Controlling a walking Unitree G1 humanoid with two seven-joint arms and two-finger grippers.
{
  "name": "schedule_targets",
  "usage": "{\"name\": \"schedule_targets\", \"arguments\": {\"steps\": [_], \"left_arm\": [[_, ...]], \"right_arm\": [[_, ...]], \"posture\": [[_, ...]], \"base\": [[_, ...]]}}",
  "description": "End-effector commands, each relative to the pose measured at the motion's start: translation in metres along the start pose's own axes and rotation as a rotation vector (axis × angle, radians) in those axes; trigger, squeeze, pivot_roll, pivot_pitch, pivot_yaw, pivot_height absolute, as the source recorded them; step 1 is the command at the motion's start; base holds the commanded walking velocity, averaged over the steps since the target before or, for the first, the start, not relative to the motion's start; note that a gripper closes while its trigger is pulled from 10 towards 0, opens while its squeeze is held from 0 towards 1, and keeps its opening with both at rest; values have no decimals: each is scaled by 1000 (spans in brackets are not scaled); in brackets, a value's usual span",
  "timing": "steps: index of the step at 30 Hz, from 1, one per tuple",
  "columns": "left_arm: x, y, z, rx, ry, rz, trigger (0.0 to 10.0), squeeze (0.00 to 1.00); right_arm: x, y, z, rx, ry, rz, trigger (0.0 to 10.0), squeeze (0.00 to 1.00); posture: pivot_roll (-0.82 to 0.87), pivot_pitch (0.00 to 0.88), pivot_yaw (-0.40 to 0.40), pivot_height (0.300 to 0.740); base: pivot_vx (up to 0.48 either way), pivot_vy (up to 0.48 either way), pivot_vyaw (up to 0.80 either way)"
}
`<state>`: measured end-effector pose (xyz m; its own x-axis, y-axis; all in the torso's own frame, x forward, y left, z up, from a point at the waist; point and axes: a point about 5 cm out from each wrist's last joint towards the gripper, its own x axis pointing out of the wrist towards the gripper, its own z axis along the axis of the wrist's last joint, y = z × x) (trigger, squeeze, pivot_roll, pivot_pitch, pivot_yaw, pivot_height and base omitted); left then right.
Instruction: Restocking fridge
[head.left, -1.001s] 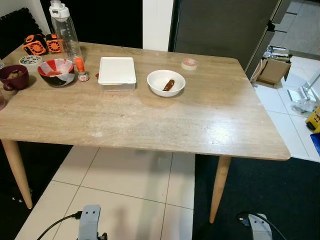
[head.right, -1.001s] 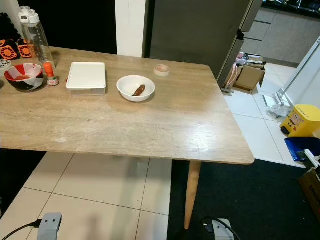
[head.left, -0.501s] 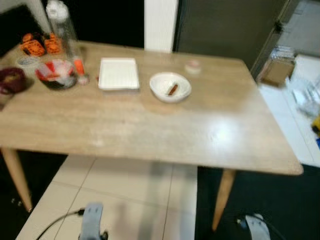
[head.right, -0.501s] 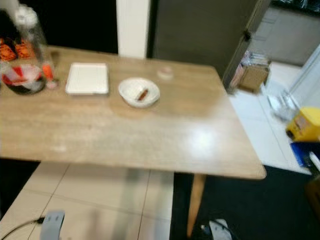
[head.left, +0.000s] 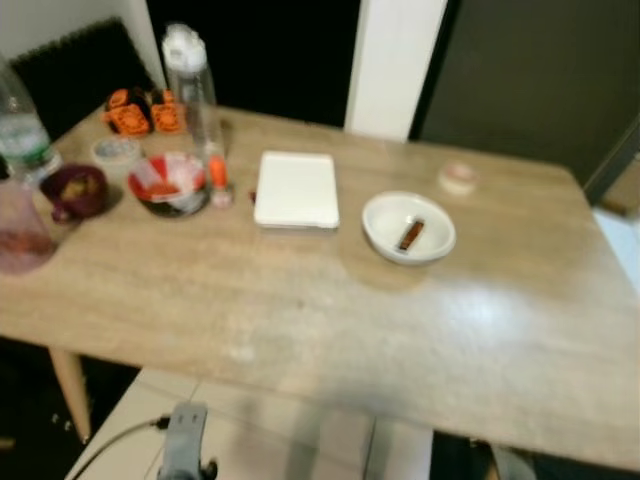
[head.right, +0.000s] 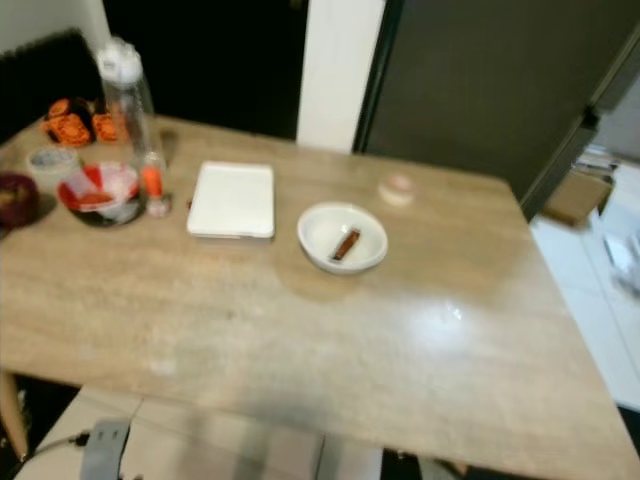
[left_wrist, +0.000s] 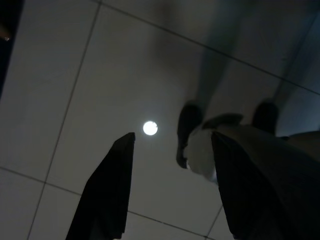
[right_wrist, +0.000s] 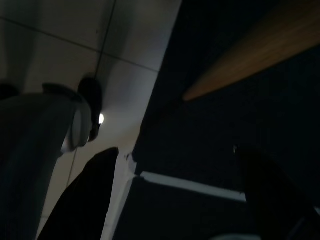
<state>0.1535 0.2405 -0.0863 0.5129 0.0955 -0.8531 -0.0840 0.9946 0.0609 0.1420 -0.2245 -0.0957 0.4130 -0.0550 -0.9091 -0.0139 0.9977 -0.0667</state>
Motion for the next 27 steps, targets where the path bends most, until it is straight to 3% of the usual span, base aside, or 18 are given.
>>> {"name": "schedule_targets", "arguments": {"steps": [1, 9, 16, 18, 20, 21, 22, 23, 24, 25, 26, 27], "left_arm": [[0, -5, -4, -6, 15, -18, 10000, 0], [0, -6, -4, -8, 15, -36, 10000, 0], [0, -6, -4, -9, 15, -40, 10000, 0], [0, -6, -5, -8, 15, -41, 10000, 0], [0, -6, -6, -6, 18, -41, 10000, 0], [0, -6, -6, -6, 18, -41, 10000, 0], [0, -6, -6, -5, 19, -41, 10000, 0], [0, -6, -6, -5, 19, -41, 10000, 0], [0, -7, -7, -4, 20, -42, 10000, 0], [0, -7, -7, -4, 20, -42, 10000, 0], [0, -7, -7, -4, 21, -44, 10000, 0], [0, -7, -7, -4, 21, -44, 10000, 0]], "right_arm": [[-1, -6, -3, 14, 11, -21, 10000, 0], [-3, -12, -16, 57, 75, -76, 10000, 0], [-10, -35, -34, 182, 117, -200, 10000, 0], [-13, -44, -40, 215, 129, -239, 10000, 0], [-26, -74, -59, 347, 173, -384, 10000, 0], [-26, -74, -59, 347, 173, -384, 10000, 0], [-34, -89, -69, 396, 198, -460, 10000, 0], [-34, -89, -69, 396, 198, -460, 10000, 0], [-46, -107, -80, 460, 227, -557, 10000, 0], [-46, -107, -80, 460, 227, -557, 10000, 0], [-57, -124, -88, 506, 248, -644, 10000, 0], [-57, -124, -88, 506, 248, -644, 10000, 0]], "posture": [[85, 34, -103, 740], [81, 43, -99, 740], [78, 47, -97, 740], [71, 52, -93, 740], [64, 54, -95, 740], [64, 54, -95, 740], [60, 56, -96, 740], [60, 56, -96, 740], [55, 58, -97, 740], [55, 58, -97, 740], [49, 60, -98, 740], [49, 60, -98, 740]], "base": [[0, 0, 0], [0, 0, -539], [0, 0, -80], [0, 0, 0], [0, 0, 0], [0, 0, 0], [0, 0, 0], [0, 0, 0], [0, 0, 0], [0, 0, 0], [0, 0, 0], [0, 0, 0]]}}
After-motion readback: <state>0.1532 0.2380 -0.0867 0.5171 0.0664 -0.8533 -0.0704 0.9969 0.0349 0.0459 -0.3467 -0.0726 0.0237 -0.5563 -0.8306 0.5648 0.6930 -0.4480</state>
